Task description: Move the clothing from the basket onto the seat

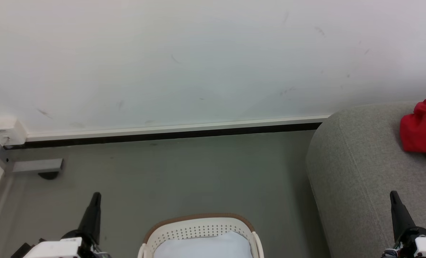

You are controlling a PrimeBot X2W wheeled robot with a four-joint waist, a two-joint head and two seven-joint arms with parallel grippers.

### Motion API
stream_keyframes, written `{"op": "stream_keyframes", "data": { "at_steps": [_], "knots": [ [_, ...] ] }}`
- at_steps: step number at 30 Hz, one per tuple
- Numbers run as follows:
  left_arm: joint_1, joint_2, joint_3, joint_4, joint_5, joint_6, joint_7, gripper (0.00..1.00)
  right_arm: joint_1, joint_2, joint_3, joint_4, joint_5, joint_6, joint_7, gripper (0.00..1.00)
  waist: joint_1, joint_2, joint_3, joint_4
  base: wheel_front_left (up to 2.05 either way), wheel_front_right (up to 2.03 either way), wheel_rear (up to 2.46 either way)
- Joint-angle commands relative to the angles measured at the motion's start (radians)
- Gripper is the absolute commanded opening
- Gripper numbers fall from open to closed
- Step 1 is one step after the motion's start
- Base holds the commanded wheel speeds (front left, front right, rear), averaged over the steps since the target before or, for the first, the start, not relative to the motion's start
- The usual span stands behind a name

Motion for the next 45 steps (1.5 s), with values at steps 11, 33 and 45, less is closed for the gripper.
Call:
{"op": "stream_keyframes", "data": {
  "at_steps": [11,33,45],
  "knots": [
    [-0.009,0.007,0.003,-0.003,-0.014,-0.005,0.004,0.0,-0.013,-0.007,-0.004,-0.005,0.002,-0.002,0.004,0.0,0.0,0.0,0.0,0.0,0.0,0.0,0.0],
    [-0.009,0.007,0.003,-0.004,-0.014,-0.005,0.004,0.0,-0.013,-0.007,-0.004,-0.005,0.002,-0.002,0.004,0.0,0.0,0.0,0.0,0.0,0.0,0.0,0.0],
    [-0.009,0.007,0.002,-0.004,-0.014,-0.005,0.004,0.0,-0.013,-0.007,-0.004,-0.005,0.002,-0.002,0.004,0.0,0.0,0.0,0.0,0.0,0.0,0.0,0.0]
  ]
}}
